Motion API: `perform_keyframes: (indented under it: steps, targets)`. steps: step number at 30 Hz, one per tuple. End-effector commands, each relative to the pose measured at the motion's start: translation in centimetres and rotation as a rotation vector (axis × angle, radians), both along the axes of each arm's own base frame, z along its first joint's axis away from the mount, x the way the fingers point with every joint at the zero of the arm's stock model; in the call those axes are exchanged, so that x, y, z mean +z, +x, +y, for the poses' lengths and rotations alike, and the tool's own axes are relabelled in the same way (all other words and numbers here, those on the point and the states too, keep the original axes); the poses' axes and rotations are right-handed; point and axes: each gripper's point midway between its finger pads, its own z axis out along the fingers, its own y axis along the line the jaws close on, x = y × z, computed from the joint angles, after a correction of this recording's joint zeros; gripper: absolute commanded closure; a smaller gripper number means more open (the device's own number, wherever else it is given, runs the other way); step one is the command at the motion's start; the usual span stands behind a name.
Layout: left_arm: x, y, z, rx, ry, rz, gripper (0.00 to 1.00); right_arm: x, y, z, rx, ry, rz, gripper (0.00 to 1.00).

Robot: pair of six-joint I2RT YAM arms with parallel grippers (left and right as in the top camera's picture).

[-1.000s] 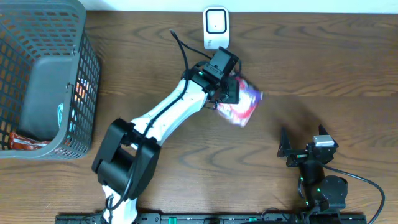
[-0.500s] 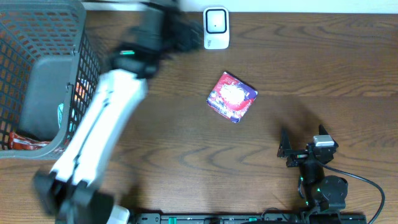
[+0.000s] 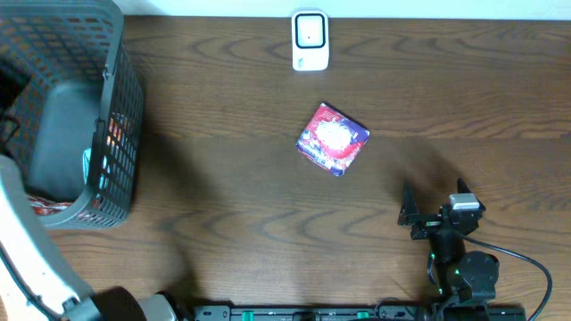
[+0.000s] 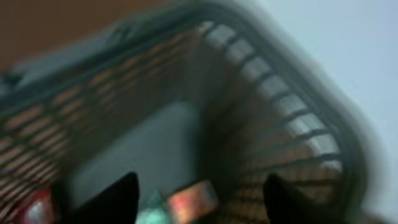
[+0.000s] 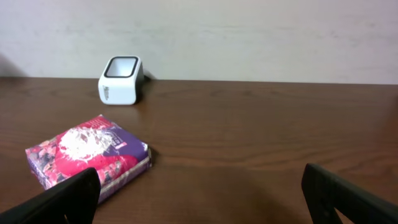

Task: Scan the item barcode
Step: 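Reach the left gripper into the basket and grasp the mint-green packet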

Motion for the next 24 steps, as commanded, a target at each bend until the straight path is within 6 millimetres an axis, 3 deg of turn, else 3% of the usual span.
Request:
perform_keyframes:
  steps: [1,6,10,17,24]
  targets:
    - [-7.0,-0.4,1.8,-0.038,-0.044,0.202,0.38,-0.1,0.0,-0.2,-0.012,0.014,0.002,0.01]
    - [-14.4,-0.3,1.3,-0.124,-0.096,0.405,0.38,-0.1,0.0,-0.2,-0.012,0.014,0.002,0.01]
    - [-18.9,-0.6,0.5,-0.189,-0.123,0.538,0.38,-0.1,0.0,-0.2,-0.012,0.014,0.002,0.01]
    - [-25.1,-3.5,0.9,-0.152,-0.133,0.771,0.37,-0.1,0.0,-0.2,-0.012,0.014,0.002,0.01]
    - [-29.2,-5.0,-0.2,-0.179,-0.204,0.863,0.37,-0.1,0.0,-0.2,-0.012,0.014,0.002,0.01]
